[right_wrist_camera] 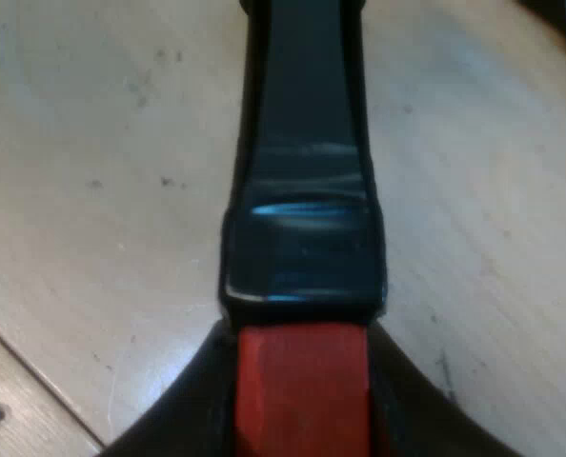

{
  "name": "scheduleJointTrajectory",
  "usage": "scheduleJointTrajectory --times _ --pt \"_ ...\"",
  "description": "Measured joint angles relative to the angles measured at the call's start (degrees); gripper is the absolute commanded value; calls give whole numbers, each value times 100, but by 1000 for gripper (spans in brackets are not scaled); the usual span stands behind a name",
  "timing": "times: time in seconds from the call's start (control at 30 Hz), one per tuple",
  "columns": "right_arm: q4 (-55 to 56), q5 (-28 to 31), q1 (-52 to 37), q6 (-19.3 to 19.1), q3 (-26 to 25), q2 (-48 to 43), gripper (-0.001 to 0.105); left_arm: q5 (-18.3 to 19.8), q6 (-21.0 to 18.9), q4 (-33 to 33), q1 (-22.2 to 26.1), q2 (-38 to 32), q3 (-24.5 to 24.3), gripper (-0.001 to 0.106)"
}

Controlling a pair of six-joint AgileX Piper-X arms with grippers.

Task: Grind coffee beans and then tamp

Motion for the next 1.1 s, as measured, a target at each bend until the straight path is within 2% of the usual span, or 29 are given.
scheduleJointTrajectory --times 0.13,0.3,0.47,0.6,0.77,1.1 --pt "-482 -130 0 1 306 23 0 -5 -306 -621 0 9 488 79" --pt "-830 -509 -262 -2 451 341 0 -5 -342 -855 0 150 788 79" --pt "-1088 -822 -789 -6 451 861 0 -5 -342 -953 0 795 789 79" --pt "-1316 -903 -868 -23 451 1075 0 -5 -342 -1090 0 1305 789 79" --pt "-1542 -978 -868 -50 451 1429 0 -5 -342 -1621 0 1871 789 79" --pt "-1761 -961 -868 -50 451 1623 0 -5 -342 -1705 0 2265 789 79"
